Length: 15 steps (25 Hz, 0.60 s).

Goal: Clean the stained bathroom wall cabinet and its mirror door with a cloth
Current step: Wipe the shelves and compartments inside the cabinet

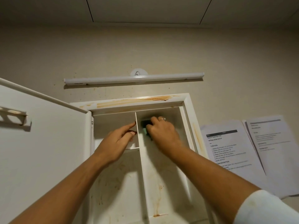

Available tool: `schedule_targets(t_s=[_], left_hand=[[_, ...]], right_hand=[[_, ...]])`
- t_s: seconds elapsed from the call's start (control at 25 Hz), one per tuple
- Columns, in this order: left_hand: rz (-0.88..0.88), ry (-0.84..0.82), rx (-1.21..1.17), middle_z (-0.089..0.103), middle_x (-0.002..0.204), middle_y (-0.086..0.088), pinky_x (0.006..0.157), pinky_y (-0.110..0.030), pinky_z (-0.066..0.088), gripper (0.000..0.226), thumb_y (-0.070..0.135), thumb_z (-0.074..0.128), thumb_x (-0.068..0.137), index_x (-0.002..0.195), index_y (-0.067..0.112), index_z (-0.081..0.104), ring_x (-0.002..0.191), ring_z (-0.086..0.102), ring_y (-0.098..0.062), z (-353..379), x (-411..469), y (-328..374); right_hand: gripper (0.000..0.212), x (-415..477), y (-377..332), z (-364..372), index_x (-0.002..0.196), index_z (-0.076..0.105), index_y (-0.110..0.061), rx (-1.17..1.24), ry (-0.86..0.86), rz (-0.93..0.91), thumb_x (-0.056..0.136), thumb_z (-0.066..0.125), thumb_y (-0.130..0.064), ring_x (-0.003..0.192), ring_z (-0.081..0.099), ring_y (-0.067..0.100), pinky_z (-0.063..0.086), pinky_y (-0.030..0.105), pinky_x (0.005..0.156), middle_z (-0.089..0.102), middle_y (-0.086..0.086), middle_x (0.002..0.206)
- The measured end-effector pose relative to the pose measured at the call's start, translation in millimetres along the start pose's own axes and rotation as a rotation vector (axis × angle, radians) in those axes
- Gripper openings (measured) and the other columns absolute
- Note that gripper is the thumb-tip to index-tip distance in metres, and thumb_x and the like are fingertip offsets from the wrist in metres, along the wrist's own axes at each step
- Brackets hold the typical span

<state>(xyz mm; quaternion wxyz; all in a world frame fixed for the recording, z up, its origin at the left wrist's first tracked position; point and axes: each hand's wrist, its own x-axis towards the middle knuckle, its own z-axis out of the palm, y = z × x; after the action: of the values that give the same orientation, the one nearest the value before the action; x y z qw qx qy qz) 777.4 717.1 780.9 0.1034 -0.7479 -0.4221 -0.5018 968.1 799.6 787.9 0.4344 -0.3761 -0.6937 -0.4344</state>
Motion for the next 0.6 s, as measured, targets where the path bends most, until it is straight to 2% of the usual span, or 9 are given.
schedule_targets(t_s=[0.12,0.2,0.28,0.36,0.4,0.48,0.6], left_hand=[[-0.025,-0.023,-0.010,0.070,0.119,0.019,0.098,-0.044,0.055,0.064,0.057,0.040,0.086,0.148,0.044,0.048,0.106,0.067,-0.001,-0.4,-0.2,0.6],[-0.036,-0.029,-0.012,0.072,0.114,0.018,0.099,-0.046,0.054,0.064,0.058,0.040,0.086,0.149,0.045,0.047,0.105,0.068,-0.003,-0.6,-1.7,0.0],[-0.046,-0.033,-0.015,0.072,0.112,0.016,0.099,-0.046,0.054,0.065,0.058,0.040,0.086,0.150,0.046,0.045,0.104,0.068,-0.004,-0.3,-2.0,1.4],[-0.058,-0.036,-0.024,0.071,0.112,0.016,0.100,-0.045,0.053,0.065,0.059,0.040,0.086,0.150,0.047,0.044,0.104,0.068,-0.003,0.6,-2.1,0.9],[-0.064,-0.036,-0.028,0.071,0.113,0.016,0.100,-0.046,0.053,0.065,0.060,0.040,0.086,0.149,0.048,0.044,0.105,0.068,-0.003,-0.1,-1.9,0.1],[-0.069,-0.048,-0.031,0.070,0.115,0.017,0.101,-0.046,0.053,0.066,0.061,0.039,0.085,0.150,0.049,0.043,0.105,0.068,-0.002,-1.1,-0.9,1.1],[-0.062,-0.058,-0.039,0.067,0.115,0.024,0.102,-0.042,0.053,0.066,0.057,0.041,0.086,0.151,0.046,0.042,0.102,0.067,0.003,0.0,-3.6,5.6]], right_hand=[[0.036,-1.2,12.6,-4.8,0.124,0.064,-0.012,-0.017,-0.011,0.292,0.090,0.076,-0.012,0.117,0.057,0.032,0.055,0.041,0.094,0.055,0.014,0.130],[0.032,2.3,-11.0,-5.0,0.125,0.063,-0.012,0.199,0.027,0.474,0.094,0.071,-0.014,0.113,0.057,0.031,0.054,0.040,0.091,0.054,0.012,0.131],[0.025,4.1,-39.0,-3.5,0.122,0.060,-0.014,0.317,0.025,0.409,0.098,0.063,-0.015,0.106,0.057,0.027,0.052,0.037,0.082,0.055,0.010,0.130],[0.028,-1.8,-41.1,-2.0,0.123,0.058,-0.012,0.218,0.030,0.234,0.097,0.066,-0.013,0.109,0.057,0.028,0.053,0.036,0.082,0.053,0.011,0.129],[0.034,-4.3,-30.6,-2.9,0.127,0.057,-0.011,0.156,0.035,0.209,0.095,0.069,-0.012,0.111,0.058,0.030,0.055,0.036,0.085,0.052,0.012,0.130],[0.042,-5.6,-8.8,-5.4,0.133,0.056,-0.010,0.098,0.010,0.323,0.094,0.072,-0.013,0.112,0.060,0.031,0.056,0.037,0.089,0.052,0.014,0.132],[0.039,-3.8,0.2,-2.1,0.135,0.056,-0.007,0.128,-0.027,0.536,0.097,0.068,-0.013,0.106,0.062,0.029,0.056,0.036,0.088,0.051,0.013,0.130]])
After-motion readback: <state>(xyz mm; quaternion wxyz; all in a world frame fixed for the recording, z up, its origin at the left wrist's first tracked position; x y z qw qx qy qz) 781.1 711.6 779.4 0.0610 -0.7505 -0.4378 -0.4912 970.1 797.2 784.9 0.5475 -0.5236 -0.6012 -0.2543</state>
